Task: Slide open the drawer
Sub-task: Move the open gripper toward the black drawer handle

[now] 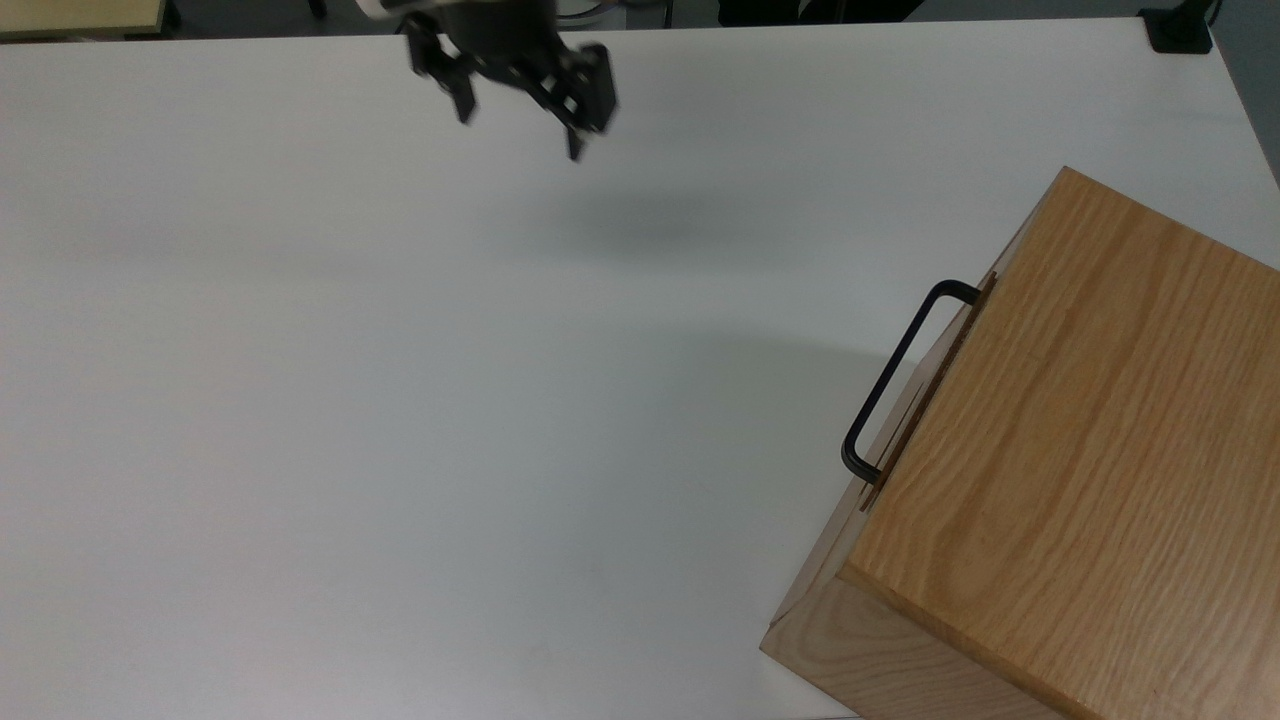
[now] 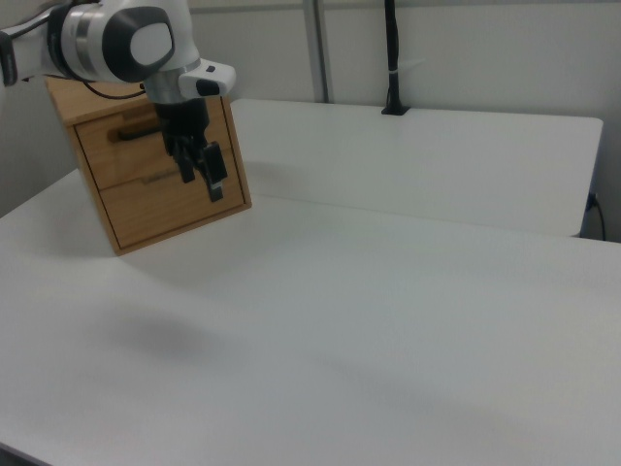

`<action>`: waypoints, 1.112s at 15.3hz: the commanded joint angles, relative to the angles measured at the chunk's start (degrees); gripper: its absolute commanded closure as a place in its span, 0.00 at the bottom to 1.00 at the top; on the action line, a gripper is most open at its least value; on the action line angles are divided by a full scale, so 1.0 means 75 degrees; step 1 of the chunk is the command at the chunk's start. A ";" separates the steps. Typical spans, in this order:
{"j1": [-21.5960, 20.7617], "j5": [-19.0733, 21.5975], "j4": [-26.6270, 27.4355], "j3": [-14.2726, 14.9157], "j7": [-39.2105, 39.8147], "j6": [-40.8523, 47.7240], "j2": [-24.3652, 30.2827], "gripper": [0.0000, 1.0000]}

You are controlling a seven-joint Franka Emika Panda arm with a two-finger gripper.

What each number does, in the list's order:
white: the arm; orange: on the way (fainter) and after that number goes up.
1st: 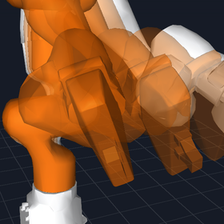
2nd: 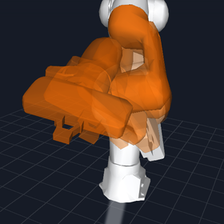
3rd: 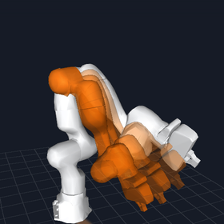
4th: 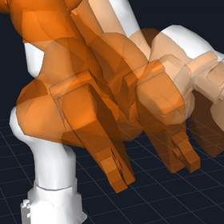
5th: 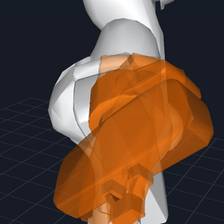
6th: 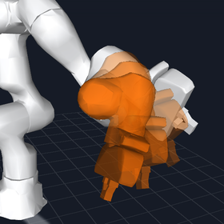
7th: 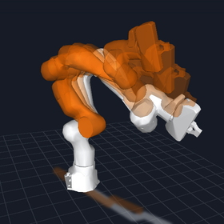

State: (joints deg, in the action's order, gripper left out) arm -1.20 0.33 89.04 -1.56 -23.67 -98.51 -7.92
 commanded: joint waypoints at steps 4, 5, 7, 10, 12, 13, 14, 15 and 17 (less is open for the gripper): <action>-0.0916 0.1090 -0.0470 0.0056 -0.1413 -0.1744 -0.0748 0.00; -0.1022 0.1347 -0.0470 0.0056 -0.1531 -0.2130 -0.0830 0.00; -0.1233 0.1816 -0.0482 0.0056 -0.1672 -0.2927 -0.1005 0.00; -0.1293 0.2717 -0.0482 -0.0037 -0.1731 -0.4262 -0.1322 0.00; -0.1258 0.3223 -0.0482 -0.0318 -0.1720 -0.5107 -0.1579 0.00; -0.1258 0.3306 -0.0493 -0.0447 -0.1731 -0.5459 -0.1685 0.00; -0.1246 0.3330 -0.0493 -0.0587 -0.1731 -0.5787 -0.1779 0.00; -0.1234 0.3319 -0.0493 -0.0798 -0.1731 -0.6069 -0.1873 0.00; -0.1187 0.3330 -0.0493 -0.1126 -0.1743 -0.6608 -0.2014 0.00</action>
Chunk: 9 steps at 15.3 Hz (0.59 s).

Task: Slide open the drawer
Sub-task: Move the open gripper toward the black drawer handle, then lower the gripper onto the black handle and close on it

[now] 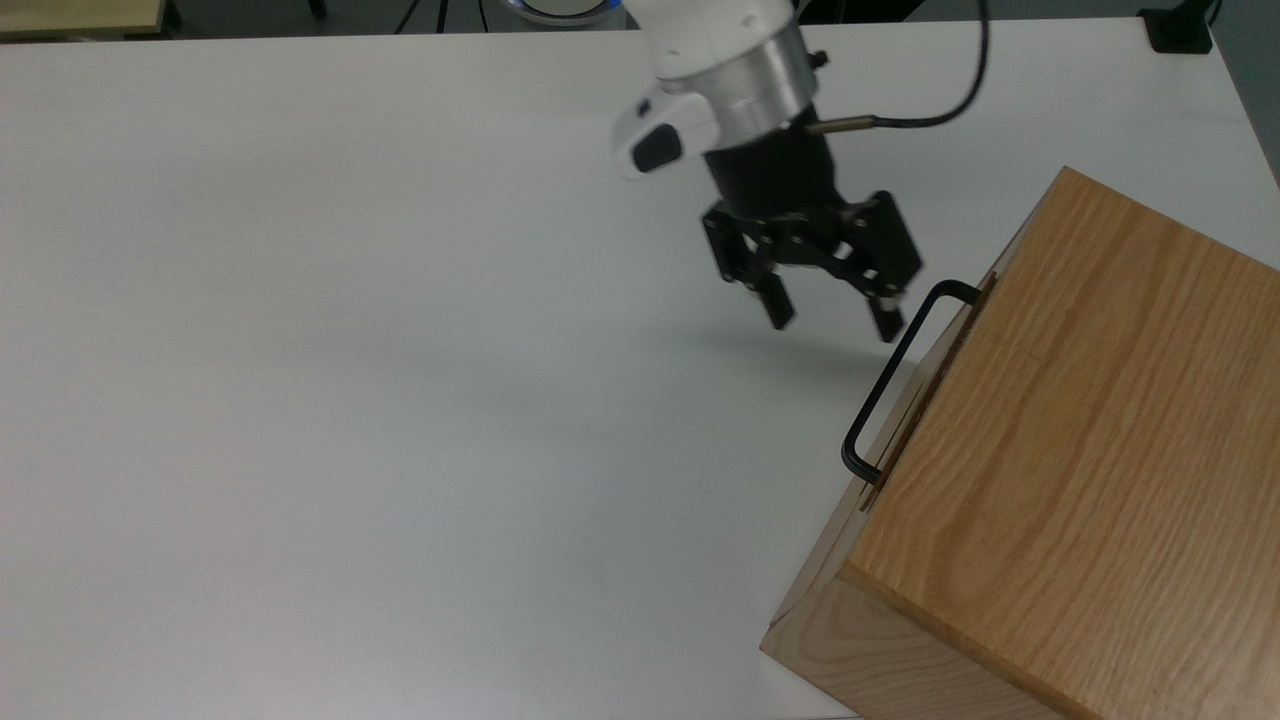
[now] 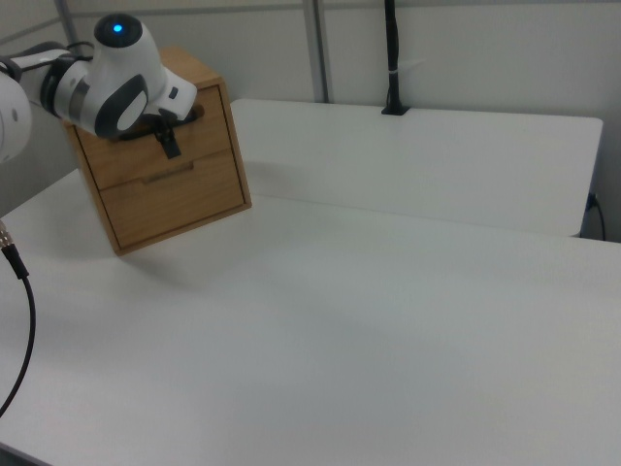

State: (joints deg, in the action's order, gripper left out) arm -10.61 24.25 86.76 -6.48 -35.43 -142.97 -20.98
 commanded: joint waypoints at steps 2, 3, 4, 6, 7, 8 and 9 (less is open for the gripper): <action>0.0102 0.0141 -0.0306 -0.0693 -0.0326 -0.1208 -0.0472 0.13; 0.0114 0.0130 -0.0330 -0.0729 -0.0396 -0.1291 -0.0496 0.25; 0.0149 0.0130 -0.0330 -0.0730 -0.0408 -0.1292 -0.0519 0.34; 0.0219 0.0141 -0.0330 -0.0741 -0.0409 -0.1292 -0.0496 0.49; 0.0266 0.0141 -0.0330 -0.0741 -0.0397 -0.1292 -0.0496 0.50; 0.0324 0.0141 -0.0330 -0.0741 -0.0385 -0.1269 -0.0473 0.50; 0.0441 0.0141 -0.0307 -0.0741 -0.0362 -0.1246 -0.0438 0.50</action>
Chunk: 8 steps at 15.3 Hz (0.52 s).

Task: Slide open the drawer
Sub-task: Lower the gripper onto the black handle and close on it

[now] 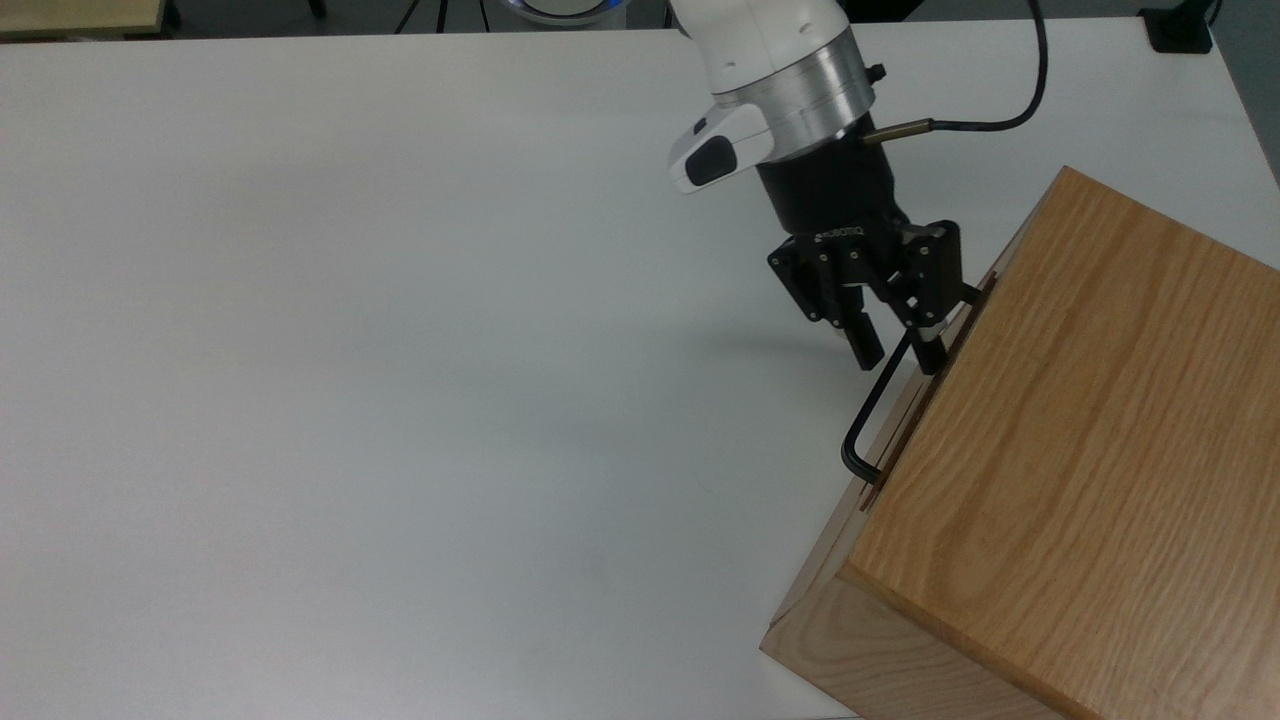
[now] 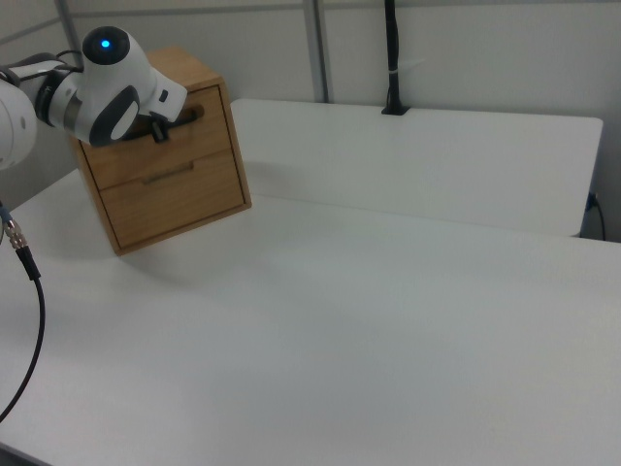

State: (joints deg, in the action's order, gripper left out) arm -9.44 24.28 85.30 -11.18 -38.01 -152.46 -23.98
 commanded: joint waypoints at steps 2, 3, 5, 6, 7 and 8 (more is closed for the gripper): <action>0.0368 0.0115 -0.0088 -0.0138 0.0005 0.0055 -0.0014 0.51; 0.0368 0.0103 -0.0077 -0.0138 0.0028 0.0067 -0.0025 0.60; 0.0368 0.0068 -0.0076 -0.0150 0.0052 0.0300 -0.0025 0.63; 0.0368 0.0068 -0.0076 -0.0173 0.0191 0.0429 -0.0025 0.64; 0.0391 0.0079 -0.0088 -0.0254 0.0378 0.0581 -0.0025 0.63; 0.0484 0.0079 -0.0100 -0.0336 0.0519 0.0733 -0.0014 0.62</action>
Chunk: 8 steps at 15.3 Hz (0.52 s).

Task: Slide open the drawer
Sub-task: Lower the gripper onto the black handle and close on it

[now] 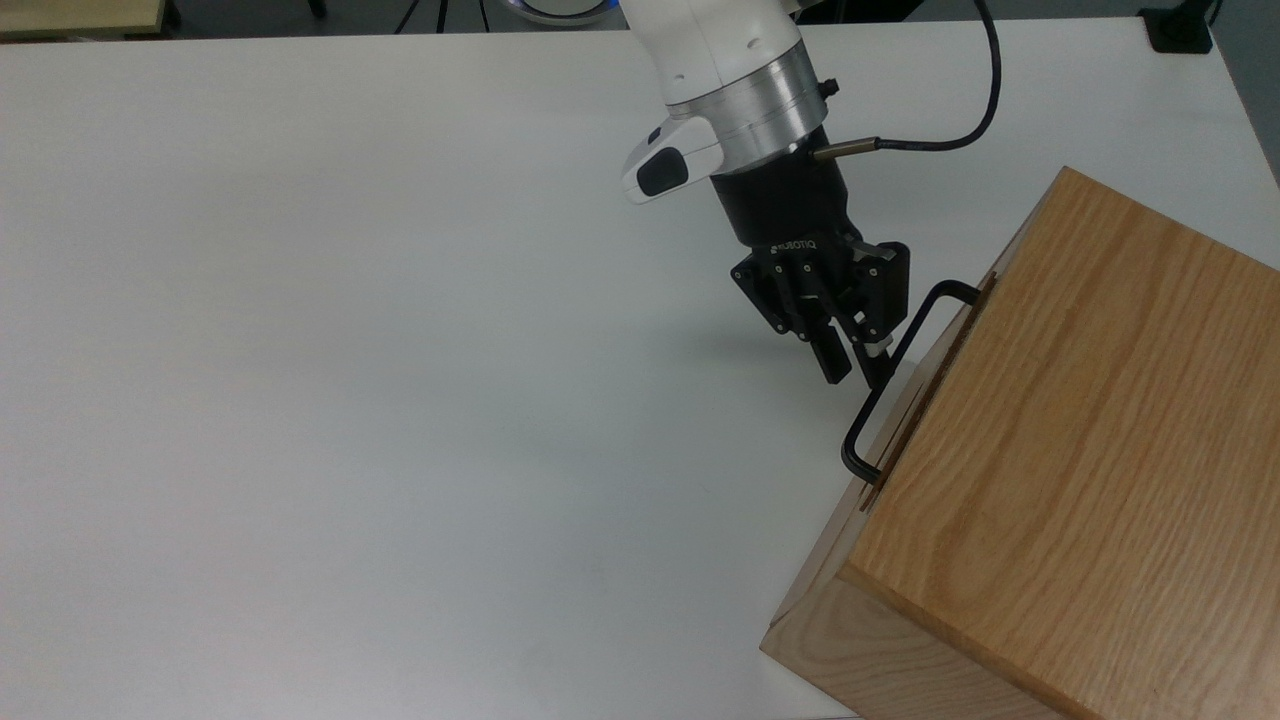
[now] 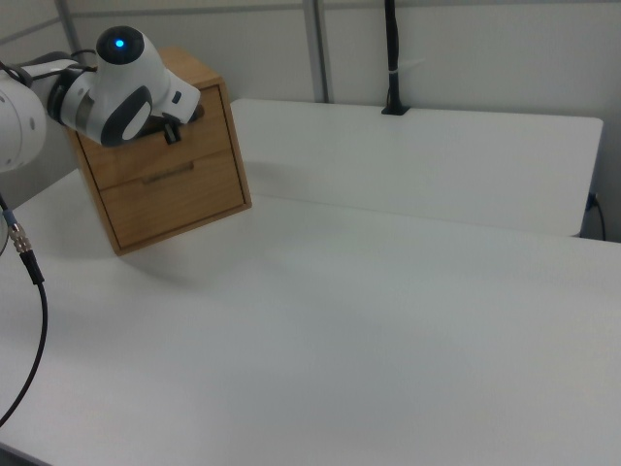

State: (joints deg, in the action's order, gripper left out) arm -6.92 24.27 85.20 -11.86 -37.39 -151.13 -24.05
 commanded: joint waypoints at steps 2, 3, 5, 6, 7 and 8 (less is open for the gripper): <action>0.0383 0.0080 -0.0098 -0.0526 0.0497 0.0628 -0.0016 0.55; 0.0419 0.0080 -0.0098 -0.0562 0.0497 0.0639 -0.0016 0.55; 0.0443 0.0080 -0.0098 -0.0575 0.0497 0.0651 -0.0016 0.56; 0.0443 0.0080 -0.0086 -0.0575 0.0508 0.0651 -0.0016 0.56; 0.0443 0.0080 -0.0074 -0.0586 0.0508 0.0651 -0.0016 0.62; 0.0443 0.0069 -0.0074 -0.0633 0.0566 0.0651 -0.0016 0.63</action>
State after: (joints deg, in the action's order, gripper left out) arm -4.46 24.27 84.93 -15.23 -35.05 -147.91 -24.15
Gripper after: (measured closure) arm 0.564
